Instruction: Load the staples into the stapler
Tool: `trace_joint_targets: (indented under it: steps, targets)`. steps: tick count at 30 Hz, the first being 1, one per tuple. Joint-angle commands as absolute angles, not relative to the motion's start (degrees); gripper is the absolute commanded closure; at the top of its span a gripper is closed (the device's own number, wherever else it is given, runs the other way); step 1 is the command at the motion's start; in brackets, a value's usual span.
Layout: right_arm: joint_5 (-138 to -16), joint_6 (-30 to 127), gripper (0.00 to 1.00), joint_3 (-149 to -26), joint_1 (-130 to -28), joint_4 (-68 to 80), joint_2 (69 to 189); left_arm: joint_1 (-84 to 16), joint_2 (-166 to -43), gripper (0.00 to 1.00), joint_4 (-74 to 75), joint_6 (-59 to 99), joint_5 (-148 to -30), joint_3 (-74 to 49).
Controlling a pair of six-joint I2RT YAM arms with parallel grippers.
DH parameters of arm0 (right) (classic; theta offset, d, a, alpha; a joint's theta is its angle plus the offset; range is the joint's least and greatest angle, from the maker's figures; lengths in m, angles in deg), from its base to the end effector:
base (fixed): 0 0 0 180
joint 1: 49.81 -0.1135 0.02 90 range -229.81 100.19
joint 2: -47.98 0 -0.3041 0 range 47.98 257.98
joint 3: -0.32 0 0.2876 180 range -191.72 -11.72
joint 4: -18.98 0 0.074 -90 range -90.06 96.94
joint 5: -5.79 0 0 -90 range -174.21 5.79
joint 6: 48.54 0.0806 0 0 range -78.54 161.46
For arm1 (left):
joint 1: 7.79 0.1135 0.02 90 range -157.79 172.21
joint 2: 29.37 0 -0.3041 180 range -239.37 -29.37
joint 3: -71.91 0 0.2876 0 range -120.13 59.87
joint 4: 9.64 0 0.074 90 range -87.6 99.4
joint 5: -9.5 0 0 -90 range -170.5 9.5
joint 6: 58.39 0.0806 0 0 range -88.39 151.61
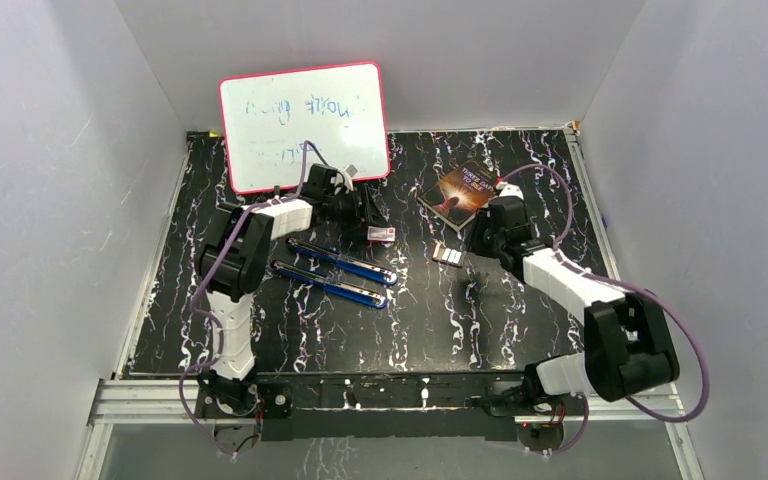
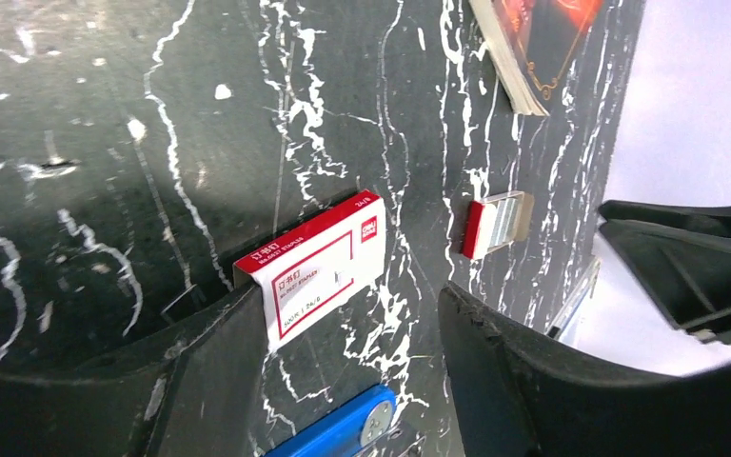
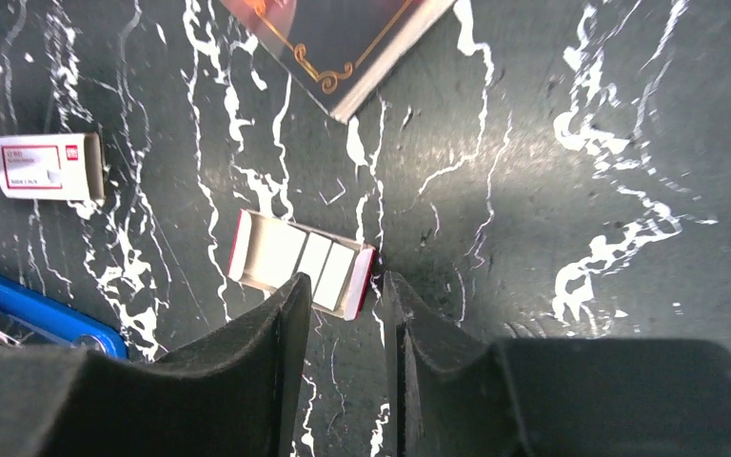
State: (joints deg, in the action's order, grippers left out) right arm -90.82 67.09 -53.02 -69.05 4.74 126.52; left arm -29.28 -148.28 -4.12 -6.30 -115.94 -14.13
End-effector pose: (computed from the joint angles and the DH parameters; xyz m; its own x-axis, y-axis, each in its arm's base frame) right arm 0.3229 0.1029 0.1912 -0.6461 0.2296 -0.7279 0.0400 0.9626 0.2681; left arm 0.4649 -0.2333 0.1369 -0.8991 -0.1840 -0.3972 0.2141 0.6065 -0.7657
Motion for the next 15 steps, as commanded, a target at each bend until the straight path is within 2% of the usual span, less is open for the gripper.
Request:
trace_joint_targets:
  steps: [1, 8, 15]
  targets:
    - [-95.65, 65.07, 0.57, -51.84, -69.01, 6.84, 121.59, -28.31, -141.45, 0.36, 4.83, -0.63, -113.23, -16.04]
    - [-94.68, 63.34, 0.47, -50.27, -69.0, 9.69, 118.43, -27.37, -137.84, 0.28, 9.25, 2.74, -112.7, -16.22]
    - [-91.19, 64.13, 0.44, -50.98, -69.04, 8.74, 119.0, -25.61, -135.12, 0.21, 8.2, 2.77, -121.57, -16.72]
